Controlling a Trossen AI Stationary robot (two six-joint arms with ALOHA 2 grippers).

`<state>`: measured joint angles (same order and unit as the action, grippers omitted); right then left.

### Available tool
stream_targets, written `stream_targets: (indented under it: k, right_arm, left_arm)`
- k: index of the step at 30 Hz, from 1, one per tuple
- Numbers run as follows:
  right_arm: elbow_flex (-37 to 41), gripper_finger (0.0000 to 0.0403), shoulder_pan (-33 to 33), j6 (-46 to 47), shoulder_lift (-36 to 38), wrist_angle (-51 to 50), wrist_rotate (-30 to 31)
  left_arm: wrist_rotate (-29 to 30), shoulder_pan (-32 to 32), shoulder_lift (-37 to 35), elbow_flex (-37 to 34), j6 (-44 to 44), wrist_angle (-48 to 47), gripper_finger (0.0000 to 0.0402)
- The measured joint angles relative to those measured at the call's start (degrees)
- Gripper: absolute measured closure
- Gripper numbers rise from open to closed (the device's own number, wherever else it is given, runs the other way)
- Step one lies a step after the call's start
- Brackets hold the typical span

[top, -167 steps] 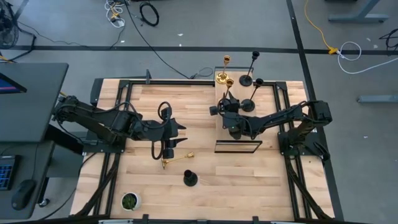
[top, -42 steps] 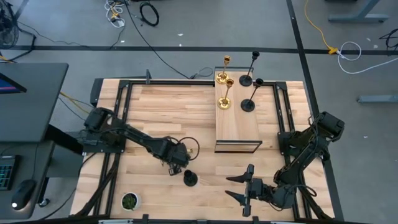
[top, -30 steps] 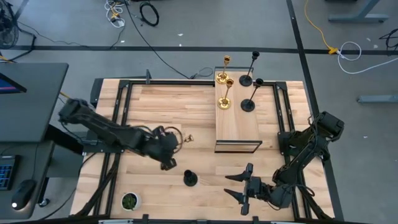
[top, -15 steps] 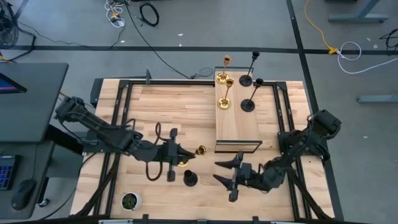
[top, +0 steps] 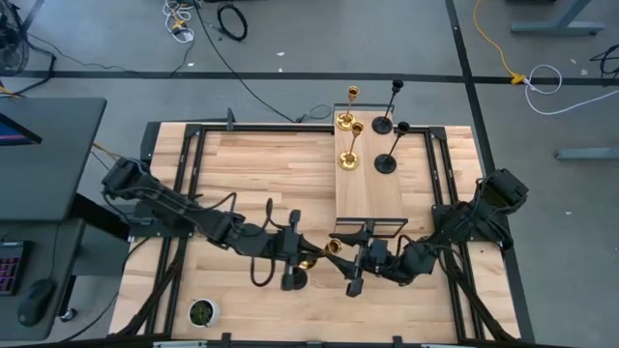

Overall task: Pick & Place candle stick holders
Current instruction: Put the gold candleholder on the shelf aligned with the other gold candleholders

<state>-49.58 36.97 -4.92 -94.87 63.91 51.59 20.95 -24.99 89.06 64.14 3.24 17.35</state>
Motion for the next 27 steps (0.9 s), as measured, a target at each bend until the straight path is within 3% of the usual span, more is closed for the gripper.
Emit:
stream_targets:
  k: [6, 12, 16, 21, 27]
  right_arm:
    - [0.0, 0.0179, -1.0, 0.8, 0.0, 0.0, -3.2]
    - [0.0, 0.0190, -1.2, -0.6, 0.0, 0.0, -2.0]
    - [0.0, 0.0244, -2.0, -1.5, 0.0, 0.0, -1.3]
    - [0.0, 0.0372, -2.9, -1.4, 0.0, 0.0, -5.1]
    - [0.0, 0.0392, -3.0, -1.5, 0.0, -0.2, -5.0]
  left_arm:
    - [-3.7, 2.4, 2.7, 0.0, 0.6, 2.4, 0.0392]
    - [-5.6, 3.5, 2.9, 0.0, 1.3, 2.7, 0.0388]
    - [-6.1, 3.7, 2.9, 0.0, 1.7, 3.2, 0.0392]
    - [-6.0, 3.7, 2.9, 0.0, 2.1, 3.1, 0.0380]
    - [-5.8, 3.7, 2.9, 0.0, 2.1, 2.8, 0.0384]
